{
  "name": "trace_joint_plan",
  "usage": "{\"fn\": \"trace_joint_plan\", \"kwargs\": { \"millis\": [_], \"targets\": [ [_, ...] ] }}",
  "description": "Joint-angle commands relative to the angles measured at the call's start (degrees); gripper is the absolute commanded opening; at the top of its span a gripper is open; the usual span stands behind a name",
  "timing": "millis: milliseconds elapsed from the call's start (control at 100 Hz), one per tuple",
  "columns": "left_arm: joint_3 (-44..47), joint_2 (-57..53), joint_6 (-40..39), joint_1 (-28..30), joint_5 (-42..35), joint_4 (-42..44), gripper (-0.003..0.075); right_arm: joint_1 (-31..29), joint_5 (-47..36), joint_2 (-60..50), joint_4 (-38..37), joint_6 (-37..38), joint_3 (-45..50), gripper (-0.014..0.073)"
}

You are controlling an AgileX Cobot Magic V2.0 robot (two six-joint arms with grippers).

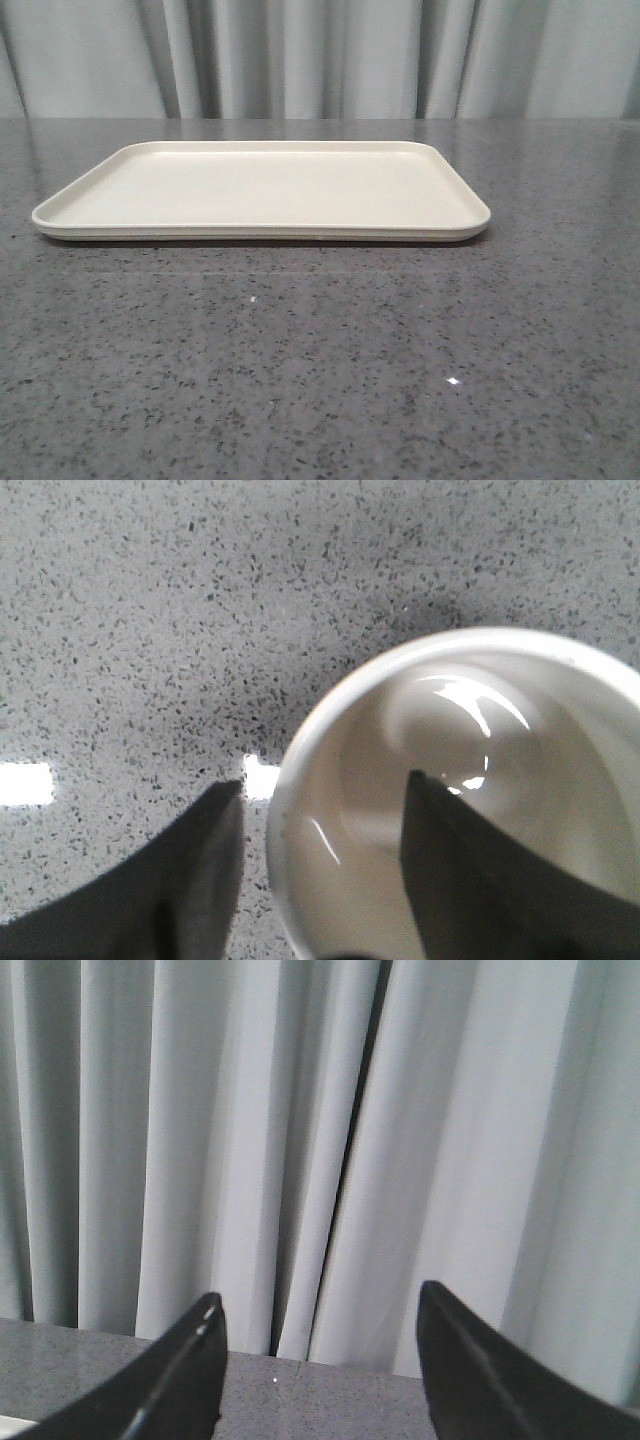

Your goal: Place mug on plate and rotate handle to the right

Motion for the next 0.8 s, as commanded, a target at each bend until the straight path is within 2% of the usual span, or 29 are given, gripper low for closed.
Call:
{"fn": "trace_joint_plan", "kwargs": {
  "millis": [0, 310, 790],
  "targets": [
    [-1.3, -0.5, -0.1, -0.1, -2.4, 0.1, 0.0264, -0.3, -1.5, 0.7, 0.1, -0.4, -1.6, 0.0435],
    [-1.3, -0.5, -0.1, -0.1, -4.8, 0.1, -0.0018, -0.3, -1.5, 0.7, 0.1, -0.4, -1.6, 0.0435],
    [-3.9, -0.1, 0.9, -0.1, -4.3, 0.1, -0.002, -0.3, -1.1, 0.7, 0.1, -0.4, -1.6, 0.0435]
  ]
}}
